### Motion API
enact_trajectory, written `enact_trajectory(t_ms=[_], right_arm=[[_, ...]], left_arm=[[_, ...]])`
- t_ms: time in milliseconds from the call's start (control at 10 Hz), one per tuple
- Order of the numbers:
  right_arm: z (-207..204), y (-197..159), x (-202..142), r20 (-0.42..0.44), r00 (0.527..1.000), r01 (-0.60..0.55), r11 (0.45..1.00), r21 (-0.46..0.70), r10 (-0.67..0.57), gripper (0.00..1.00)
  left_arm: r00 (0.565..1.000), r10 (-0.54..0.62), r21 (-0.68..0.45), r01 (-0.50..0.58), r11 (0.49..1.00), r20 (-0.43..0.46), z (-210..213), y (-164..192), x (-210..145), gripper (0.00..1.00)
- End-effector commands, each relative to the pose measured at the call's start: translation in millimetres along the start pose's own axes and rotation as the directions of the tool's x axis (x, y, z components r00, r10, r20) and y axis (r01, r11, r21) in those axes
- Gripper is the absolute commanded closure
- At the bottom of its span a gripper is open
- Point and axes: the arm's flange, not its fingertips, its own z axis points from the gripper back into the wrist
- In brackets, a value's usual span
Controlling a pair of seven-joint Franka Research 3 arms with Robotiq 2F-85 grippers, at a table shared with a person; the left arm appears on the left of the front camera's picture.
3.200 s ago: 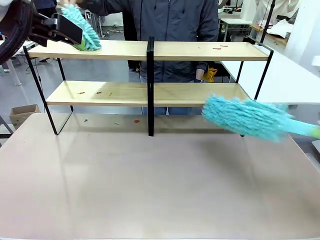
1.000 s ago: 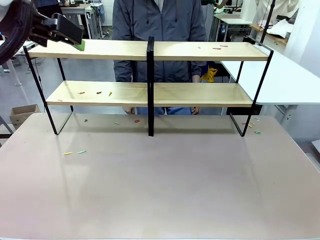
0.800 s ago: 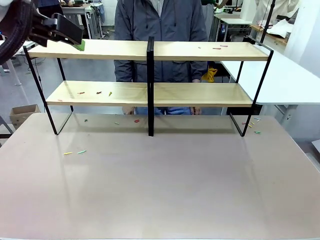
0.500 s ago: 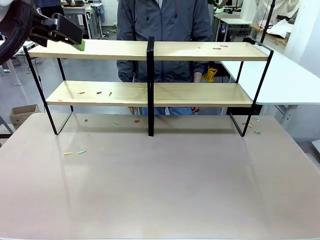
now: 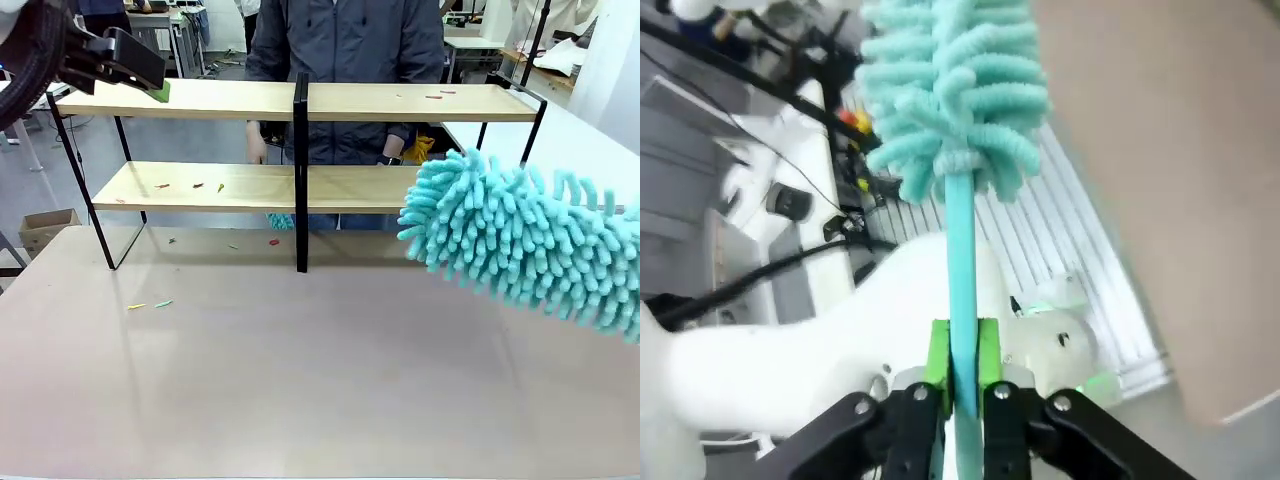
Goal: Clean the shelves.
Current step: Clean another randomly selected level of the Shelf with the Duster.
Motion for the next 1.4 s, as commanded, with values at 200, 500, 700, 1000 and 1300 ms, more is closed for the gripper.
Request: enact_trajectory(t_ms=[200, 500, 700, 1000, 1300], right_arm=[[-41.6, -14.9, 37.5, -0.237, 0.971, 0.026, 1.000, -0.004, -0.026, 0.87], [-112.2, -29.4, 113.3, -0.283, 0.951, 0.089, 0.988, -0.125, -0.122, 0.87], [-168.3, -25.2, 157.9, -0.172, 0.965, 0.129, 0.933, -0.335, -0.196, 0.87], [-176.8, -17.6, 171.0, -0.115, 0.984, 0.086, 0.932, -0.352, -0.134, 0.87], [-131.0, -36.6, 133.4, -0.139, 0.967, 0.161, 0.934, -0.319, -0.214, 0.87]], left_arm=[[1.000, 0.009, -0.003, -0.009, 1.000, 0.003, 0.6, 1.2, 0.6, 0.00], [1.000, 0.009, -0.003, -0.009, 1.000, 0.003, 0.6, 1.2, 0.6, 0.00], [1.000, 0.009, -0.003, -0.009, 1.000, 0.003, 0.6, 1.2, 0.6, 0.00], [1.000, 0.009, -0.003, -0.009, 1.000, 0.003, 0.6, 1.2, 0.6, 0.00], [1.000, 0.009, -0.003, -0.009, 1.000, 0.003, 0.6, 1.2, 0.6, 0.00]])
